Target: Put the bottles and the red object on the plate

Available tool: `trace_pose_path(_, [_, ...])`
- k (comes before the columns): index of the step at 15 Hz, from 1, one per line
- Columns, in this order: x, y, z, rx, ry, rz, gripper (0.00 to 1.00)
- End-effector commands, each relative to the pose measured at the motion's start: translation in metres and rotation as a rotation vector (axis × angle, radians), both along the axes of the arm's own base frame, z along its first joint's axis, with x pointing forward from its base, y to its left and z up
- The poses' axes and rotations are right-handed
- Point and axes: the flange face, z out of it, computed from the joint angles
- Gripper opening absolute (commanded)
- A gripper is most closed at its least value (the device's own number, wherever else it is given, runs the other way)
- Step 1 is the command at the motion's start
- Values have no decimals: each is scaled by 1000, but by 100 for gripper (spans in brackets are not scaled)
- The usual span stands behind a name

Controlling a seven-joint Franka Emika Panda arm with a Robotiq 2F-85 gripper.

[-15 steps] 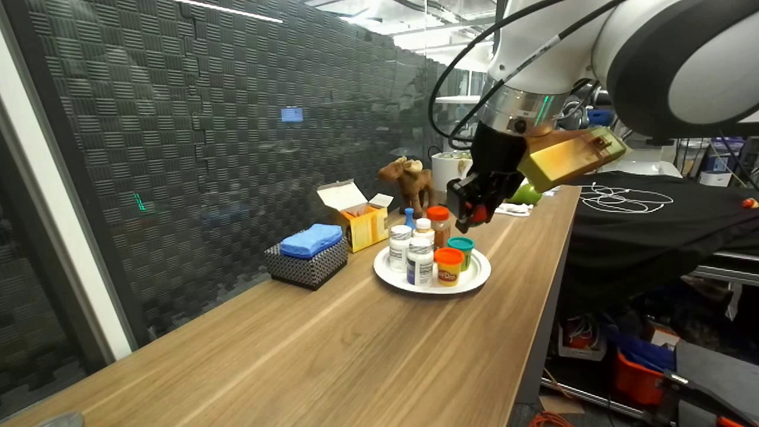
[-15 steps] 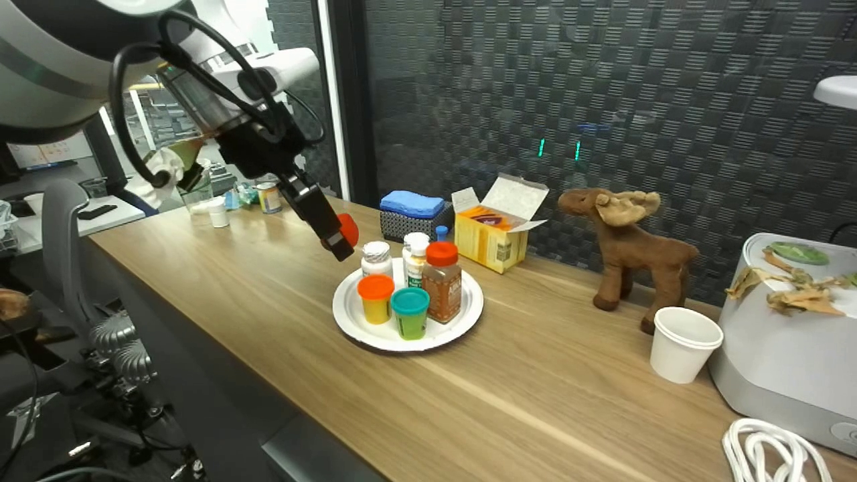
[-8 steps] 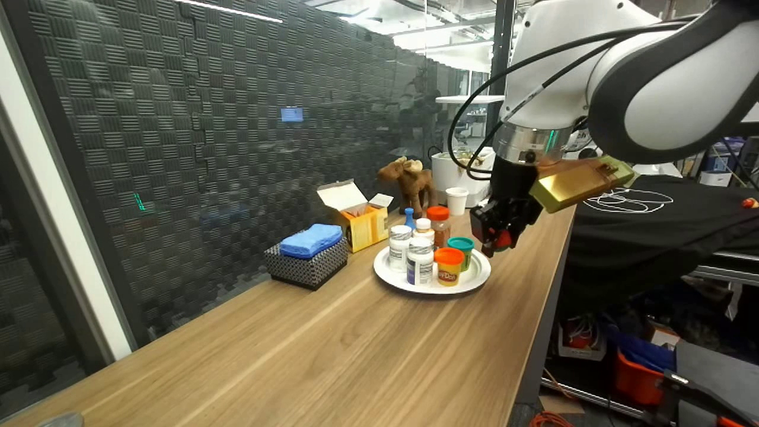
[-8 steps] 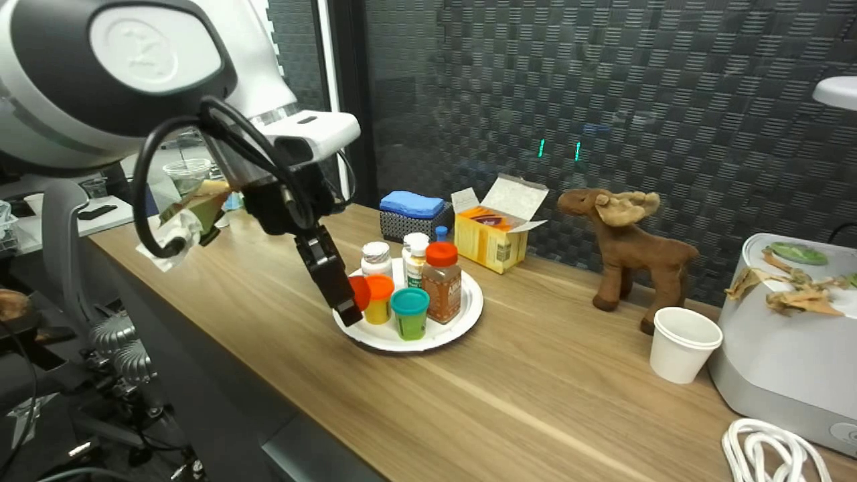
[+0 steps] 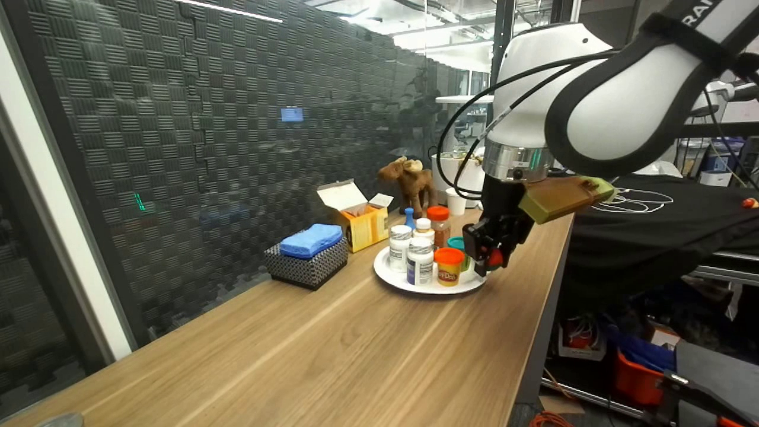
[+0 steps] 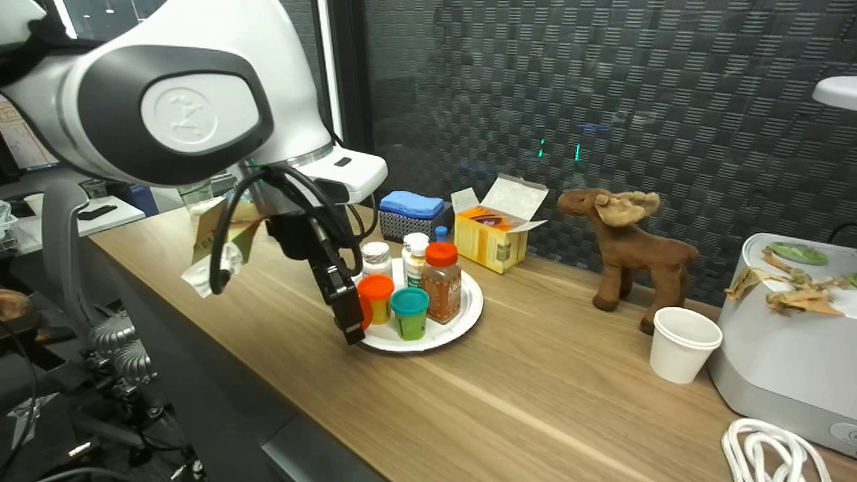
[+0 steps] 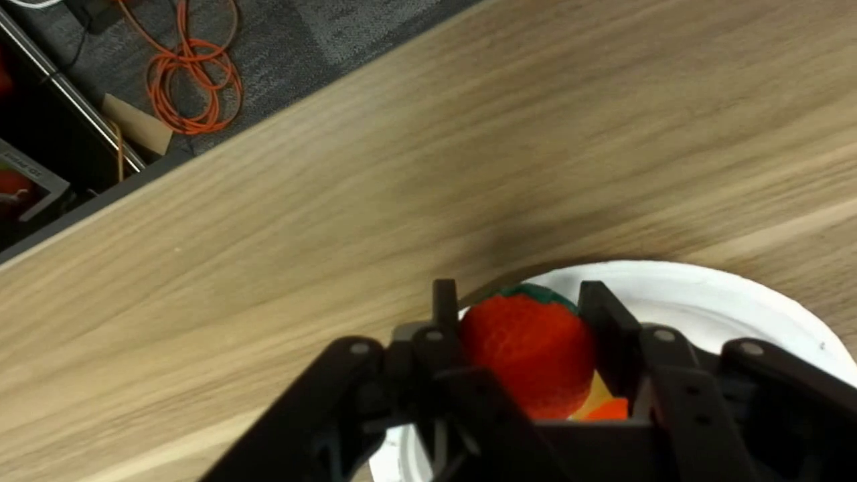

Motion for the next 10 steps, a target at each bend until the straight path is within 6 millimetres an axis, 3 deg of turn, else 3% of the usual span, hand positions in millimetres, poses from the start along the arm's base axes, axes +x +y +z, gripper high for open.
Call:
trace_pose_path(1, [20,0,7,28,-7,29,24])
trace_pose_path(10, [42,-7,-4,37,33,51,24])
